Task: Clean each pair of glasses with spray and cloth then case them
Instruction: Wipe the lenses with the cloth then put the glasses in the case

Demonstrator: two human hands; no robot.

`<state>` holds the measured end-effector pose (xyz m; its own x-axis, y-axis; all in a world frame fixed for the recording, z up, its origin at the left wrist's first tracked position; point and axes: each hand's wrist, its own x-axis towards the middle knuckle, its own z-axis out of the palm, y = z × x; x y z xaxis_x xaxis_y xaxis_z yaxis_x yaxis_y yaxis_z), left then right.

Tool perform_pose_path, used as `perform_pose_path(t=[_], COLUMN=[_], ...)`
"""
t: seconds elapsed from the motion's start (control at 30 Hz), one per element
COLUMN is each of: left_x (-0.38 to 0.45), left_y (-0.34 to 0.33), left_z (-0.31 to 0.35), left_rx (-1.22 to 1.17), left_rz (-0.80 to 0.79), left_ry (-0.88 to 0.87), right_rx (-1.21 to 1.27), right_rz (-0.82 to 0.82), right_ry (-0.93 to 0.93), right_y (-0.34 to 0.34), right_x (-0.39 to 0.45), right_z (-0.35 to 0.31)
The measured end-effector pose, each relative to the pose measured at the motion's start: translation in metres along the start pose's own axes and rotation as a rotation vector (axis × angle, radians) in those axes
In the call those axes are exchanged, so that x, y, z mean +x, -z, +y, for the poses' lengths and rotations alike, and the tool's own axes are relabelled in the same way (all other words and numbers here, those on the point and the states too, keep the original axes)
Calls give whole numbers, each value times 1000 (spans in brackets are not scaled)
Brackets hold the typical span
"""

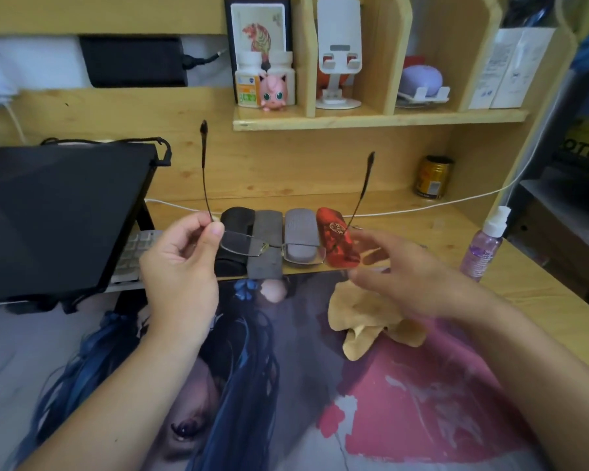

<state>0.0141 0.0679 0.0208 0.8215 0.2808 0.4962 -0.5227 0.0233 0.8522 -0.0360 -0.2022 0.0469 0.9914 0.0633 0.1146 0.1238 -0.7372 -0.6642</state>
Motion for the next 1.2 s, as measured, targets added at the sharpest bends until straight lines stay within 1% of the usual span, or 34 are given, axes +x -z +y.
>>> perform_pose_path(t=[0.03, 0.07, 0.1, 0.17, 0.27, 0.33, 0.4, 0.47, 0.57, 0.63, 0.73, 0.83, 0.93, 1.03, 1.13, 1.2], left_x=[-1, -1, -2, -7, -16, -21, -22, -22, -23, -24, -23, -18, -11, -4, 1, 0], left_y=[-1, -2, -3, -7, -15, -18, -18, -17, -18, -16, -12, -9, -5, 0, 5, 11], left_z=[0, 0, 0, -1, -3, -3, -3, -2, 5, 12, 15, 14, 13, 15, 15, 15], left_rx=[-15, -32, -47, -74, -91, -80, -75, -37, -2, 53, 202, 282, 287, 255, 264, 322], left_rz=[8, 19, 31, 49, 29, -2, -28, -66, -147, -213, -333, -421, -459, -443, -444, -472], left_ry=[20, 39, 54, 83, 132, 139, 132, 95, 29, -47, -178, -231, -206, -140, -95, -126], right_rx=[99, 236, 360, 484, 497, 483, 520, 612, 683, 687, 640, 642, 582, 539, 376, 262], right_rz=[126, 219, 270, 309, 311, 334, 367, 409, 496, 555, 612, 613, 562, 401, 250, 192], right_ry=[47, 102, 154, 213, 232, 227, 211, 179, 211, 239, 261, 267, 312, 293, 218, 192], right_y=[1, 0, -2, -9, -22, -27, -27, -22, -15, -13, -11, -9, -8, -8, -11, -15], right_x=[1, 0, -1, -4, -7, -7, -7, -7, -8, -9, -12, -11, -9, -7, -2, 0], right_z=[-2, -5, -8, -12, -16, -18, -19, -22, -23, -23, -23, -23, -20, -15, -6, -2])
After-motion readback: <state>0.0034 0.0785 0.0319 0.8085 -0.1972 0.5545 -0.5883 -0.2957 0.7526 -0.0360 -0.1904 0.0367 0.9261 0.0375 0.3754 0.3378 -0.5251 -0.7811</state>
